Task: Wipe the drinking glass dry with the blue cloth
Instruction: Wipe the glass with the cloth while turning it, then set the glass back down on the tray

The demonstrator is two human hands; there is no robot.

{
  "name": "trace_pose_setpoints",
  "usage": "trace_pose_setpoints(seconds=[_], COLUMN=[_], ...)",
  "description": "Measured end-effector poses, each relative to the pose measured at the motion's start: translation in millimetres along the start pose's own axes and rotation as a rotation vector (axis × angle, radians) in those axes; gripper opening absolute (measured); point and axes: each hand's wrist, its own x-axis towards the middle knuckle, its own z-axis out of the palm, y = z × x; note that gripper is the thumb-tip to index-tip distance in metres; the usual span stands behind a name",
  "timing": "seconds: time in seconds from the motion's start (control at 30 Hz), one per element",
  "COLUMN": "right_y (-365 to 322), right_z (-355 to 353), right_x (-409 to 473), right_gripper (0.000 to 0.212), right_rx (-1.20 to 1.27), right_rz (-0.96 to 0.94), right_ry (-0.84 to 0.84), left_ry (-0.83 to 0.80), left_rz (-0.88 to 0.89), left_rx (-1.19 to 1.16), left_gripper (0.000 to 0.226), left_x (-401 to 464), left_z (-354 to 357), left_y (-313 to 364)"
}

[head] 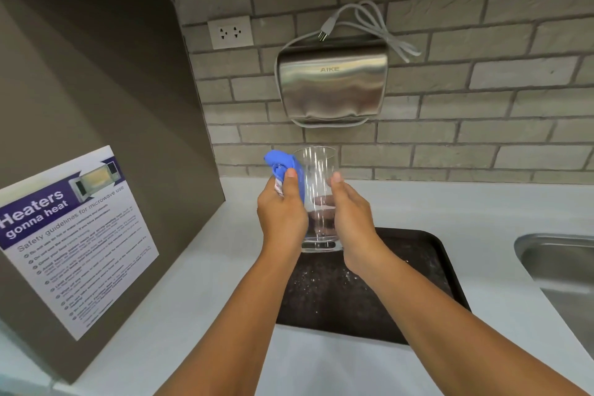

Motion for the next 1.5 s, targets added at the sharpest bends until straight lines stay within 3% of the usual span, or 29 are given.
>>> trace_pose_setpoints(seconds=[0.13, 0.23, 0.3, 0.43, 0.5, 0.6, 0.67, 0.77, 0.87, 0.93, 1.17, 1.33, 1.5], right_y=[-1, -7, -10, -10, -7, -5, -5, -6, -4, -1, 12, 27, 48], right_z=[3, -1, -5, -10, -12, -13, -12, -12, -11, -9, -15, -30, -52], right_x=[1, 0, 1, 1, 1, 3, 6, 8, 7, 5, 14, 27, 42], right_gripper=[0.074, 0.081, 0.074, 0.077, 0.073, 0.053, 0.036, 0.036, 0.056, 0.057, 0.062, 0.037, 0.042], right_rx=[-0.053, 0.082, 0.193, 0.29, 0.289, 0.184, 0.158, 0.147, 0.115, 0.136, 0.169, 0.253, 0.095], right_rz=[0.019, 0.003, 0.023, 0.127, 0.153, 0.114, 0.074, 0.059, 0.018, -0.028, -0.102, -0.043, -0.028], right_ry=[-0.034, 0.01, -0.002, -0.202, -0.238, -0.121, -0.073, -0.118, -0.12, -0.095, -0.052, -0.158, -0.086], left_ry=[-0.04, -0.13, -0.188, -0.172, -0.165, -0.118, -0.089, -0.114, -0.14, -0.144, -0.112, -0.144, -0.084], left_rz=[0.108, 0.192, 0.148, -0.182, -0.224, -0.174, -0.015, 0.171, -0.025, -0.181, -0.386, -0.558, -0.587], left_rx=[0.031, 0.016, -0.018, -0.022, -0.007, 0.019, 0.092, 0.1, 0.055, 0.01, -0.108, -0.184, -0.276], left_gripper=[0.022, 0.025, 0.026, 0.03, 0.03, 0.033, 0.035, 0.034, 0.032, 0.031, 0.027, 0.026, 0.022], left_x=[-5, -11, -9, 3, 4, -1, -4, -7, 2, 4, -11, 5, 19], left_z=[4, 2, 0, -4, -3, 1, 1, 0, 0, 0, -3, -12, -30], left_y=[5, 8, 12, 19, 18, 16, 11, 8, 6, 0, -35, -46, -60])
